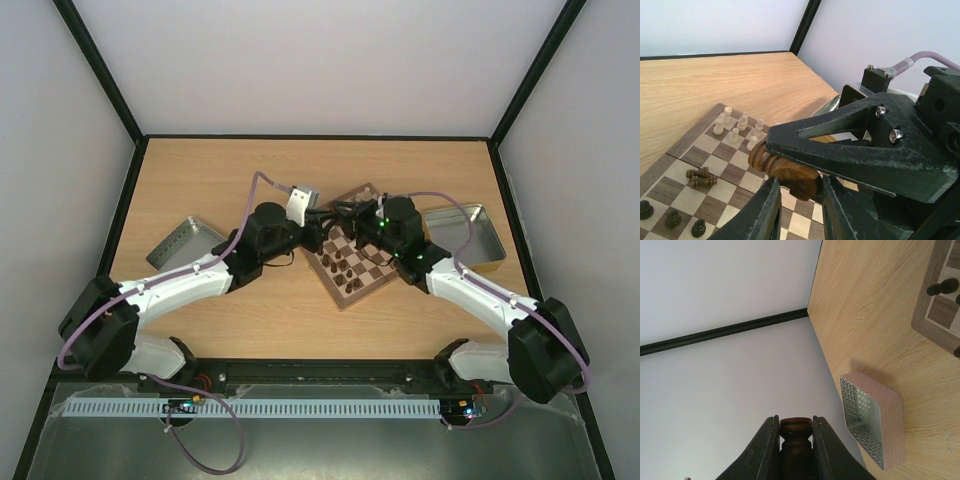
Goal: Set up the chess pieces on the board
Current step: Place the chess piece on the chessboard.
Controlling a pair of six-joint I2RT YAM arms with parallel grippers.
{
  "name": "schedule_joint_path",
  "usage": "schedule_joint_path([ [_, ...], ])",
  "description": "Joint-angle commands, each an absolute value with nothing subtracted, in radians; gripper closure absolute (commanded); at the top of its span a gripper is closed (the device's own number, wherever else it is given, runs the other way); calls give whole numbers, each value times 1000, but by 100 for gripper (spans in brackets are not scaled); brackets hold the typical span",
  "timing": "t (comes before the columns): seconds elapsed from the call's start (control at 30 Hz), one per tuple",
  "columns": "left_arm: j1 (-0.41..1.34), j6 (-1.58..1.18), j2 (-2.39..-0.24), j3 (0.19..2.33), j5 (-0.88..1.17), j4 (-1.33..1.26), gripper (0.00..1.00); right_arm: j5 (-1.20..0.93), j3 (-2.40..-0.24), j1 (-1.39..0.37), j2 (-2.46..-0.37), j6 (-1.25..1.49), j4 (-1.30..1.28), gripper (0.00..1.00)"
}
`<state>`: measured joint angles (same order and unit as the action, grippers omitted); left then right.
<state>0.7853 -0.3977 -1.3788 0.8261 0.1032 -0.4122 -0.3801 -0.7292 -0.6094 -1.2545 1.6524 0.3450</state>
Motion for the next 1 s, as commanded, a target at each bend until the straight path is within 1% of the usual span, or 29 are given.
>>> schedule_joint_path([
  [0.0, 788, -375, -1394, 871, 70, -414, 77, -350, -733, -623, -1197, 1613, 278, 85],
  [0.27, 788, -372, -1405, 872, 111, -388, 77, -216, -701, -623, -1152, 1601, 149, 85],
  [0.37, 788, -368, -1407, 875, 104, -367, 75, -165, -680, -618, -1136, 1596, 87, 85],
  [0.47, 788, -368, -1408, 882, 113, -324, 71, -159, -674, -590, -1132, 1527, -15, 85],
  [0.7, 788, -384, -1399, 858, 132, -277, 69, -327, -681, -484, -1136, 1325, -327, 85],
  [0.8, 788, -385, -1399, 856, 138, -256, 68, -399, -680, -460, -1137, 1317, -428, 85],
  [0.97, 788, -381, -1390, 844, 154, -252, 68, -483, -683, -450, -1166, 1360, -502, 85],
])
